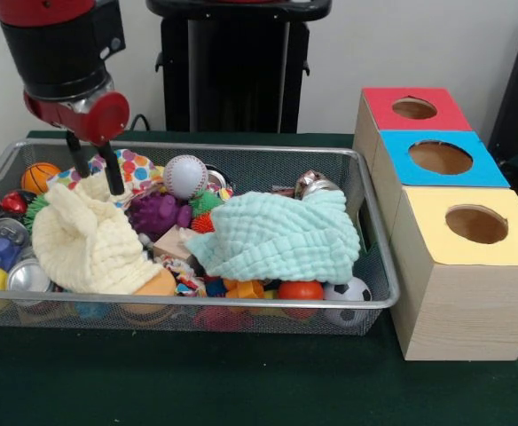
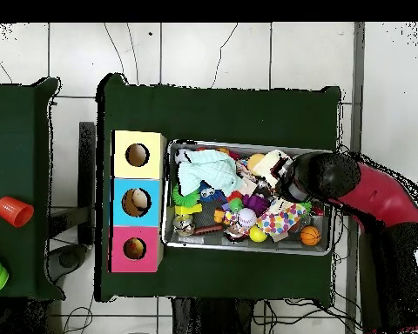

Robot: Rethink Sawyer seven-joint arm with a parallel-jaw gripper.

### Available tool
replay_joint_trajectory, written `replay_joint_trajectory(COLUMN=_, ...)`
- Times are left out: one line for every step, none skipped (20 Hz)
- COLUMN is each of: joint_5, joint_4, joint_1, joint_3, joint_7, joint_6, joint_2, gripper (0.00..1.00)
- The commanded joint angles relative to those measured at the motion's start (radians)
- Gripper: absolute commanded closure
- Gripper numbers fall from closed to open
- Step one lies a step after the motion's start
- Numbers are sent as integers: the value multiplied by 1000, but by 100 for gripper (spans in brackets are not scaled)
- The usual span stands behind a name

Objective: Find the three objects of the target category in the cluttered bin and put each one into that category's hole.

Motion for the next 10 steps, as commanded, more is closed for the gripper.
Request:
replay_joint_trajectory(joint_5=-106, joint_4=109, joint_1=-10, joint_3=132, joint_7=-226, joint_6=-109, joint_2=77, gripper=0)
replay_joint_trajectory(joint_5=-116, joint_4=109, joint_1=-8, joint_3=134, joint_7=-213, joint_6=-127, joint_2=88, gripper=0)
replay_joint_trajectory(joint_5=-121, joint_4=110, joint_1=-9, joint_3=138, joint_7=-205, joint_6=-135, joint_2=93, gripper=0)
replay_joint_trajectory(joint_5=-129, joint_4=110, joint_1=-7, joint_3=139, joint_7=-193, joint_6=-152, joint_2=103, gripper=0)
replay_joint_trajectory(joint_5=-134, joint_4=110, joint_1=-7, joint_3=141, joint_7=-184, joint_6=-158, joint_2=107, gripper=0)
replay_joint_trajectory(joint_5=-140, joint_4=113, joint_1=-4, joint_3=141, joint_7=-170, joint_6=-169, joint_2=110, gripper=0)
replay_joint_trajectory(joint_5=-144, joint_4=115, joint_1=-1, joint_3=141, joint_7=-160, joint_6=-177, joint_2=111, gripper=0)
replay_joint_trajectory(joint_5=-148, joint_4=116, joint_1=1, joint_3=141, joint_7=-150, joint_6=-184, joint_2=112, gripper=0)
replay_joint_trajectory(joint_5=-151, joint_4=118, joint_1=1, joint_3=144, joint_7=-142, joint_6=-190, joint_2=113, gripper=0)
replay_joint_trajectory(joint_5=-153, joint_4=125, joint_1=2, joint_3=145, joint_7=-127, joint_6=-207, joint_2=118, gripper=0)
